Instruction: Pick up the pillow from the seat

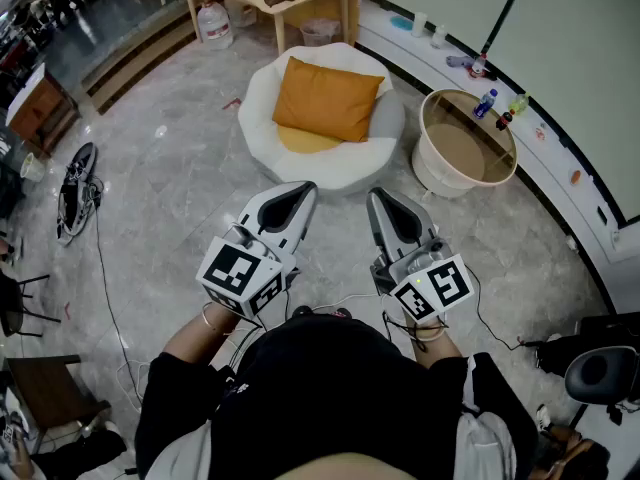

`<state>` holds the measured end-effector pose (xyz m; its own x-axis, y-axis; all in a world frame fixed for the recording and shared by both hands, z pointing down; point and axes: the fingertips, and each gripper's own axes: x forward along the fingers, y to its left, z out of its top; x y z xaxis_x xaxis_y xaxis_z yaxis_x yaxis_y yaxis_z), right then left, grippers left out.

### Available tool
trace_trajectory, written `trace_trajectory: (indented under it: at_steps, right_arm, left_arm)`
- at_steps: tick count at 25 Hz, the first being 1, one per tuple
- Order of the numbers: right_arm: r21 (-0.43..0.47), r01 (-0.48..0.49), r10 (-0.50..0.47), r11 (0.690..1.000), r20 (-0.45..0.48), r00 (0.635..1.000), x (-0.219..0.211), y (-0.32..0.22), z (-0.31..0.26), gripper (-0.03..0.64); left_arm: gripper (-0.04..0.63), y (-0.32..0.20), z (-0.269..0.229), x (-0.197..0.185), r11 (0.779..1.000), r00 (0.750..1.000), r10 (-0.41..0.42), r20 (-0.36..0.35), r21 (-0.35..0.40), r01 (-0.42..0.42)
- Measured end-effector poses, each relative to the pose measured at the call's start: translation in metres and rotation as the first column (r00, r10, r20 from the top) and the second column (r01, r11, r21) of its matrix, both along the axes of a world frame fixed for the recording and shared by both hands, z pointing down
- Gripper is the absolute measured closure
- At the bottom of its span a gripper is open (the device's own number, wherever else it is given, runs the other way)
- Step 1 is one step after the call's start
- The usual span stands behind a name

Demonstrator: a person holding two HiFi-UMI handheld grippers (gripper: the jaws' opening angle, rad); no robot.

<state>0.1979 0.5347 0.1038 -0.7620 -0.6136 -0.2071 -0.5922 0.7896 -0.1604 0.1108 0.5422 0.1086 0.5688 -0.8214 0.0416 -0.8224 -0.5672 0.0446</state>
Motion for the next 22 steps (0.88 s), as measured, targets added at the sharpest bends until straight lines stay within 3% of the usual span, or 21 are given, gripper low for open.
trace_trajectory:
  at_steps: [12,22]
  right_arm:
    - [-0.006,0.012,-0.012,1.0,0.061,0.998,0.007,-0.003,-0.003,0.595]
    - [0.006,0.027,-0.027,1.0,0.045,0.999,0.029,-0.01,0.0,0.595]
  left_arm:
    - [0.586,-0.002,0.001,0.002,1.0,1.0,-0.019,0.001,-0.01,0.019]
    - [0.586,-0.011,0.004,0.023,0.999,0.999,-0.032,0.024,-0.007,0.032]
